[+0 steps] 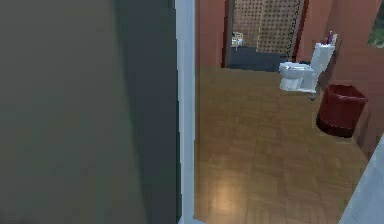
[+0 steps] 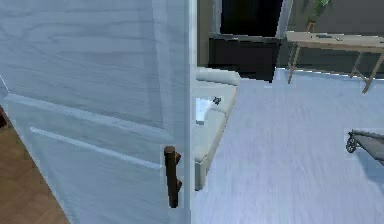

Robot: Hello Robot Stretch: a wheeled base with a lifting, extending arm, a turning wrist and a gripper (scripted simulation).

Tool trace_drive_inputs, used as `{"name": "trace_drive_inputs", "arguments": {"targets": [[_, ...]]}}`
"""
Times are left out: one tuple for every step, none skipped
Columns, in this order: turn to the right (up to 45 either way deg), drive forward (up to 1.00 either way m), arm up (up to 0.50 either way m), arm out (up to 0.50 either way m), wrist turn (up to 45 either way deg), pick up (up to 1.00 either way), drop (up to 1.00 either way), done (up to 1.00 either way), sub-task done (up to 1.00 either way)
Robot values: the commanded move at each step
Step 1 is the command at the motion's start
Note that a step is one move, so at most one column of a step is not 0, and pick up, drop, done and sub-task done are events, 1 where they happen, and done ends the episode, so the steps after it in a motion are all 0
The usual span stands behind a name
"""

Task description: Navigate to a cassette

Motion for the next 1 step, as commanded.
{"name": "trace_drive_inputs", "arguments": {"targets": [[9.0, 0.0, 0.0, 0.0, 0.0, 0.0, 0.0, 0.0, 0.0]]}}
